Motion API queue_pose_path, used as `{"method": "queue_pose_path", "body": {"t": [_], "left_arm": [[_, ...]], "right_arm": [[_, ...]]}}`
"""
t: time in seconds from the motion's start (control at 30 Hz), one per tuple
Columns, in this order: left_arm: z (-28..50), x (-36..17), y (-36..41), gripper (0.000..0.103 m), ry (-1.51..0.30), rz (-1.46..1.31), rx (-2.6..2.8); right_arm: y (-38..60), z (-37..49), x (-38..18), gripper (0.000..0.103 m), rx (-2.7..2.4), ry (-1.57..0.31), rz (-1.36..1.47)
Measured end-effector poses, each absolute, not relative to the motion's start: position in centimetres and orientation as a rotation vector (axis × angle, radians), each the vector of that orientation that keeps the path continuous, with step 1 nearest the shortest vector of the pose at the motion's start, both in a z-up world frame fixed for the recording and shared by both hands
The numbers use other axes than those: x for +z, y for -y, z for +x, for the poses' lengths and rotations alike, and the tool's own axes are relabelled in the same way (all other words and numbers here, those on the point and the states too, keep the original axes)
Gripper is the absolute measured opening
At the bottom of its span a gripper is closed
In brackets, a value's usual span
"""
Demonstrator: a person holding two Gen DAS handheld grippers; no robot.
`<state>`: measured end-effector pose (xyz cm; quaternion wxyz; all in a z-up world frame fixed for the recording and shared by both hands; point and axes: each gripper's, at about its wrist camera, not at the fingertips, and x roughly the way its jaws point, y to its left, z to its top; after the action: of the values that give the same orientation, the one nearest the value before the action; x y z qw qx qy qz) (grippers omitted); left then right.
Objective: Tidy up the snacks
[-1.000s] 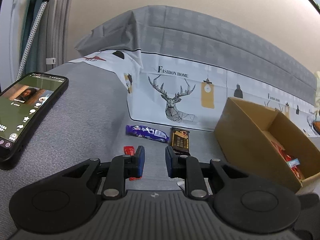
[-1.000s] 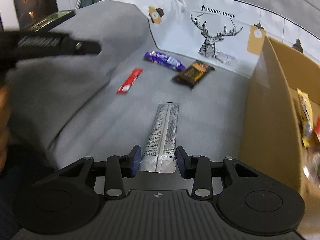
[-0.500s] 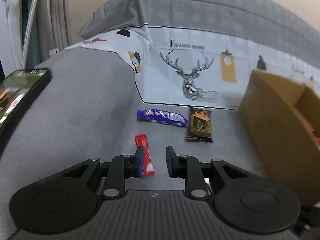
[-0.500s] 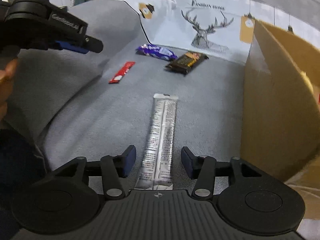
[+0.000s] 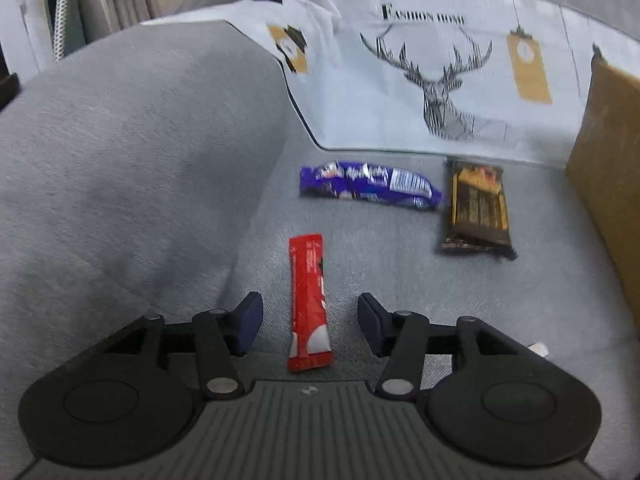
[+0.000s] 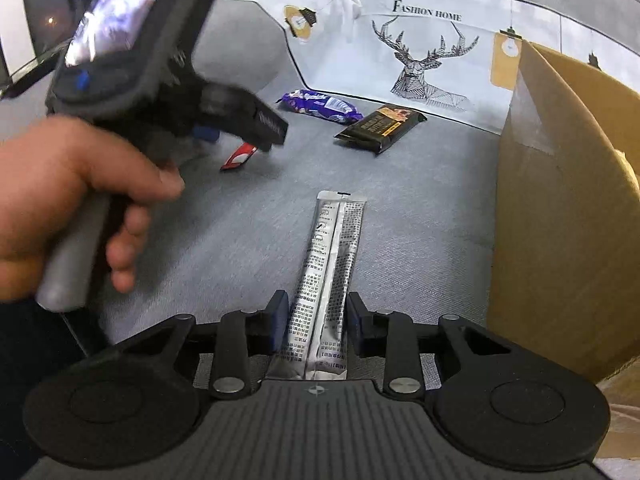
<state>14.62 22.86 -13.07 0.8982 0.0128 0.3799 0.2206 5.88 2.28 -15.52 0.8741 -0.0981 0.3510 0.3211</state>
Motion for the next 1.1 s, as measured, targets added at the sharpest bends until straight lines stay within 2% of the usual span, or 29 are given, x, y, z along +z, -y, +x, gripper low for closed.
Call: {"method": "queue_pose_path", "body": {"t": [0.03,0.07,0.1,0.2,0.43,0.63,0.77,1.1], "left_arm": [[14.6,-13.1,-22.9,0.051,-0.78,0.012,0.451],[14.6,-13.1,-22.9,0.04,-0.778,-0.001,0.441],[14.5,-13.0,-22.9,0.024,-0.777,-0.012,0.424],[14.2,-12.5,-22.5,0.016,-0.763,-0.003,0.404],[11.7,-9.6,-21.3,0.016,-0.642,-0.067,0.321],[6.3,-5.4,-20.1,0.016,-0.517,-0.171,0.221],[2.7,-3.2,-19.4,0.016,-0.449,-0.117,0.185],[-0.3,-2.6,-19.6,0.016,-0.4,-0.105,0.214]], "right_arm": [[-2.3,5.9,-15.5,0.034,0.671,-0.735,-0.201],[-2.3,6.0,-15.6,0.034,0.672,-0.735,-0.201],[-2.3,5.9,-15.6,0.034,0.671,-0.735,-0.203],[-2.3,5.9,-15.6,0.034,0.672,-0.734,-0.207],[-2.2,5.7,-15.6,0.034,0.669,-0.721,-0.201],[-1.8,5.2,-15.2,0.033,0.666,-0.694,-0.184],[-1.2,4.4,-14.8,0.033,0.668,-0.671,-0.177],[-0.8,3.2,-14.9,0.032,0.651,-0.675,-0.202]]}}
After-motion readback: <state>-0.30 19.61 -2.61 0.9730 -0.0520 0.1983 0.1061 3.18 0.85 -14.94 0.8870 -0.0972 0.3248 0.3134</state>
